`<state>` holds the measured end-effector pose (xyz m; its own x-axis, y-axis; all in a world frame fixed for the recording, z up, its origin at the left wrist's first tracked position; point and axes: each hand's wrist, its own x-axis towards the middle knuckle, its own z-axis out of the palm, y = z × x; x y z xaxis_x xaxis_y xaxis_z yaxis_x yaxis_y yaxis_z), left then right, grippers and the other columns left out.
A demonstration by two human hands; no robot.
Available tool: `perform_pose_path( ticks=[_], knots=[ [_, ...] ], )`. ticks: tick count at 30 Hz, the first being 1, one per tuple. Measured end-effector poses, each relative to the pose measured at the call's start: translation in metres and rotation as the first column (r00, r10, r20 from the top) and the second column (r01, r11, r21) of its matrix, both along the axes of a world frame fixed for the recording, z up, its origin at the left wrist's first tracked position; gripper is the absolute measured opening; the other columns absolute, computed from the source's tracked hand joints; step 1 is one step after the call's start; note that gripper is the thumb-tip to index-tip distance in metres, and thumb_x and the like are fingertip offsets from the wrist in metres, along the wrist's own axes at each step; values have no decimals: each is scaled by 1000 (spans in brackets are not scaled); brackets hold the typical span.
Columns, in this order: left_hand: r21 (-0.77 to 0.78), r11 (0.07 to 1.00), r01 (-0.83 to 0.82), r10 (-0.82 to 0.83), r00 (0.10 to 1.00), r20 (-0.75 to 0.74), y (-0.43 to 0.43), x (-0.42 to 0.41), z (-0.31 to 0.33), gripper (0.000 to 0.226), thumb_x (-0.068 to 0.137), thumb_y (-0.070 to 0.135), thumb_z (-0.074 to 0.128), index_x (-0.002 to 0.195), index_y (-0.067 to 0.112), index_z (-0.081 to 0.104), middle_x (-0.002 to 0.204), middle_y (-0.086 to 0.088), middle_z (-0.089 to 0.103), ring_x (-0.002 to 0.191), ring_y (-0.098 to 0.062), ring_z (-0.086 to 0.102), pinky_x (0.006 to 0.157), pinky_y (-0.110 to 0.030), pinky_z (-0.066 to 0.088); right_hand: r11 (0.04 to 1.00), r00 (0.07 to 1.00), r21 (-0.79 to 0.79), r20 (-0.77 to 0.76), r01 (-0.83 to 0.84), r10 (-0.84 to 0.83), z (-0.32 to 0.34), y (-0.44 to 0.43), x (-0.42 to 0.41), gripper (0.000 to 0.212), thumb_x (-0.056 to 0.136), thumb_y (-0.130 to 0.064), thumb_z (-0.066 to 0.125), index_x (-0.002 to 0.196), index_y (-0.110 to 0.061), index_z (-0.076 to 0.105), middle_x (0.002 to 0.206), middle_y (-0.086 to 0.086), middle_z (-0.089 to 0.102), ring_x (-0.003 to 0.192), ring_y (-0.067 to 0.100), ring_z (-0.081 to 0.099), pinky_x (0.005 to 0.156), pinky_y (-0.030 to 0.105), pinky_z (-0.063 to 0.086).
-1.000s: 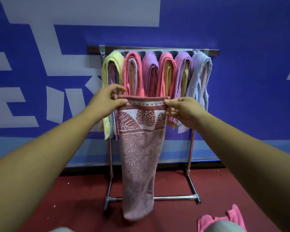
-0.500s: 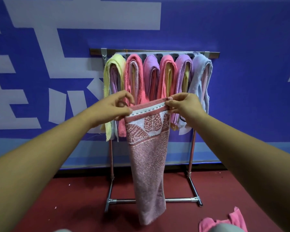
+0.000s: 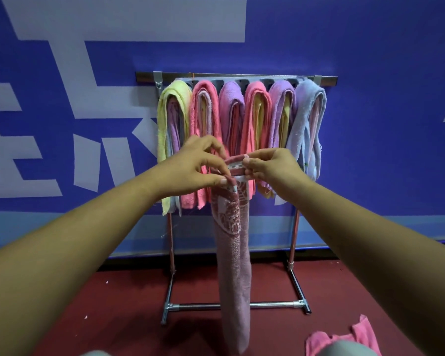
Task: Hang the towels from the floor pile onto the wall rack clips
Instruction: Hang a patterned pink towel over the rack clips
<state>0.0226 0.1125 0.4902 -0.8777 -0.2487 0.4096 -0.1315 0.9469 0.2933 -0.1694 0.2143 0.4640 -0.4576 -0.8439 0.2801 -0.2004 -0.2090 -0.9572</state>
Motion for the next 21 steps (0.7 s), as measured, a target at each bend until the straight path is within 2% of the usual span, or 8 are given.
perform_pose_path(
  ticks=[2,5,9,11,13,16,19,21],
  knots=[
    [-36,999,-3,3,1000,-9,-2,-4,-2,8,88,34,69,95,38,72,106,20,57,110,-6,44,95,-25,35,1000,999,-4,-41,-3,3,1,3,3,26,92,6,63,117,13,58,89,30,64,69,28,66,49,20,54],
    [-86,989,-118,110,990,-90,0,-10,-2,10,89,35,69,97,33,74,87,22,62,92,-4,50,91,-35,37,999,995,-9,-83,-50,49,3,7,9,11,93,12,56,100,4,58,83,26,61,63,26,61,42,16,47],
    [42,979,-197,201,962,-182,-2,-15,-3,8,84,31,75,92,30,76,79,18,67,82,5,59,77,-22,48,989,988,8,-41,-149,149,2,3,15,15,96,10,50,94,6,65,76,18,64,58,12,64,49,14,50],
    [109,972,-207,225,955,-191,-4,-17,-3,6,83,31,76,89,28,76,78,15,71,78,5,63,75,-24,54,980,980,6,-32,-197,197,3,4,18,13,96,2,56,96,6,68,76,13,67,62,11,64,58,15,53],
    [161,967,-198,229,951,-207,-5,-18,-3,6,82,31,77,86,28,76,78,13,72,77,3,65,75,-29,57,981,969,36,-152,-191,194,6,11,22,10,94,-3,63,97,6,68,71,6,66,52,0,60,51,9,46],
    [142,968,-208,236,944,-230,-7,-18,-6,4,82,32,77,81,31,73,86,12,68,90,-3,61,83,-32,53,984,955,34,-239,-173,176,10,18,25,7,95,2,60,100,7,62,70,10,58,33,-3,50,37,7,36],
    [139,941,-309,329,929,-169,-15,-13,-8,17,82,42,74,71,31,67,107,3,48,113,-13,39,97,-28,33,990,968,-2,-214,-138,134,10,14,22,9,94,1,62,99,8,63,69,10,57,35,-2,50,37,7,36],
    [241,921,-305,337,935,-105,-18,-8,-7,19,85,40,71,71,29,67,112,-5,49,113,-14,44,94,-27,33,996,974,2,-205,-93,91,8,11,17,9,93,-1,65,95,7,64,71,11,61,39,-1,52,40,9,38]
  ],
)
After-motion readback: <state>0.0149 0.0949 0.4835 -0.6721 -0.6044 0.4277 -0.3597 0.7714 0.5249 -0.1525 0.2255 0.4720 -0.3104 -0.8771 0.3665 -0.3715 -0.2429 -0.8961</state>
